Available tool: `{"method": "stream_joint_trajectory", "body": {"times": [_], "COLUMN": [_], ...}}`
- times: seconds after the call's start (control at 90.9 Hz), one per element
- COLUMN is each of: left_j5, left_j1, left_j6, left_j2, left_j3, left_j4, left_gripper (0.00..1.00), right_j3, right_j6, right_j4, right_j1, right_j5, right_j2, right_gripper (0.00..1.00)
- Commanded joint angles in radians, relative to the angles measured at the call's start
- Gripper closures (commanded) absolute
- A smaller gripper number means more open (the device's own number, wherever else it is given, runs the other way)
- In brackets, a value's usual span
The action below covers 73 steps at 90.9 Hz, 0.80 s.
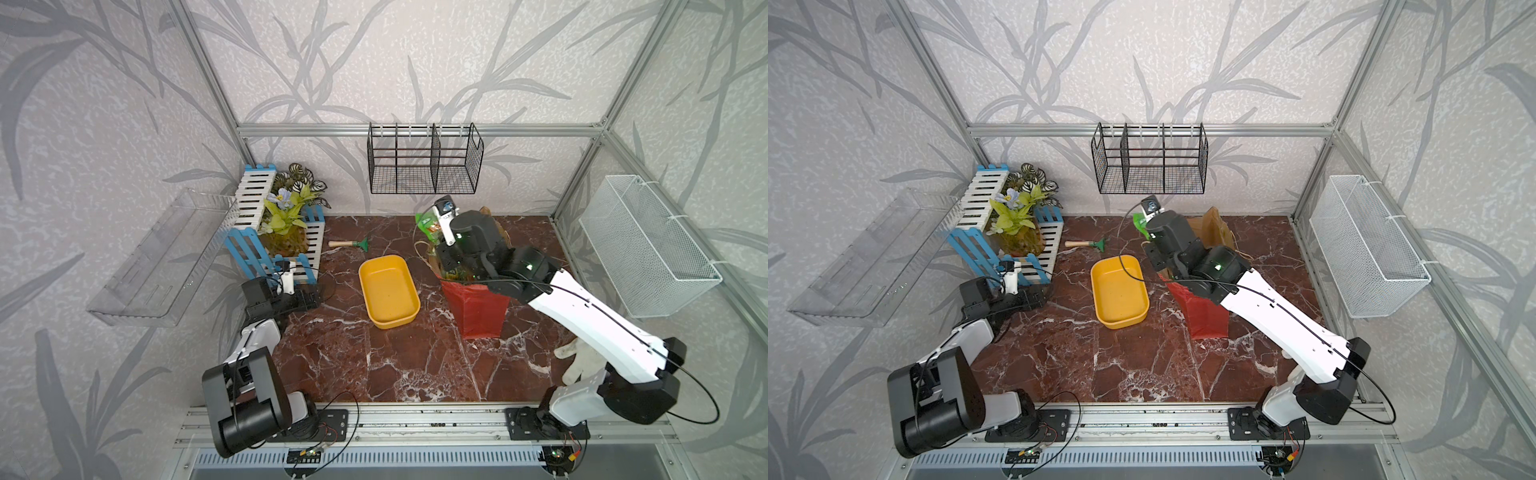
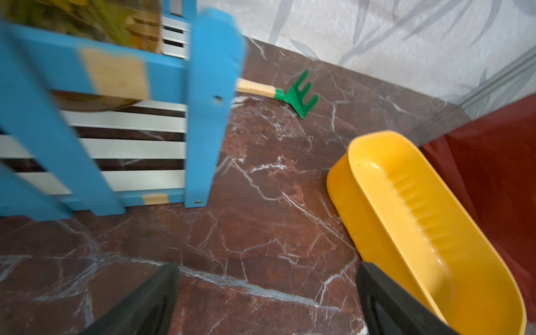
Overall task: Place the condiment packets inside the bag
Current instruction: Place the condiment packet in the paper bag.
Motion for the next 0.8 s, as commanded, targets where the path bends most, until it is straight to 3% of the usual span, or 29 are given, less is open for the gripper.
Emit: {"method": "stream_joint_trajectory", "body": {"times": [0.0,0.198,0.528,0.627,0.737,0.792], "left_j5": [-0.064,-0.104,-0.118,-0.117,-0.115,-0.120], "left_j1": [-0.088,-0.160,-0.162,-0.161,-0.152,-0.145], "left_j6": [0.103,0.147,0.147,0.144,0.135,0.129], "left_j2": [-0.035,-0.049,-0.043,-0.040,-0.036,-0.039], "left_j3": [-0.027,-0.037,-0.038,-0.036,-0.031,-0.032], "left_j4": [-0.057,-0.082,-0.078,-0.073,-0.075,-0.071], "left_gripper": [0.00,0.00,0.00,0.00,0.00,0.00], "right_j3": [-0.068,-0.205,-0.255,-0.239,-0.198,-0.186], "right_j6": [0.061,0.126,0.138,0.148,0.160,0.164], "right_j4": [0.025,0.052,0.057,0.044,0.015,0.007], "right_j1": [-0.070,-0.186,-0.202,-0.203,-0.203,-0.203], "right_j5": [-0.018,-0.092,-0.082,-0.073,-0.070,-0.061], "right_j2": [-0.075,-0.146,-0.137,-0.133,-0.128,-0.135], "right_gripper": [0.82,0.82,0.80,0.71,0.46,0.42]}}
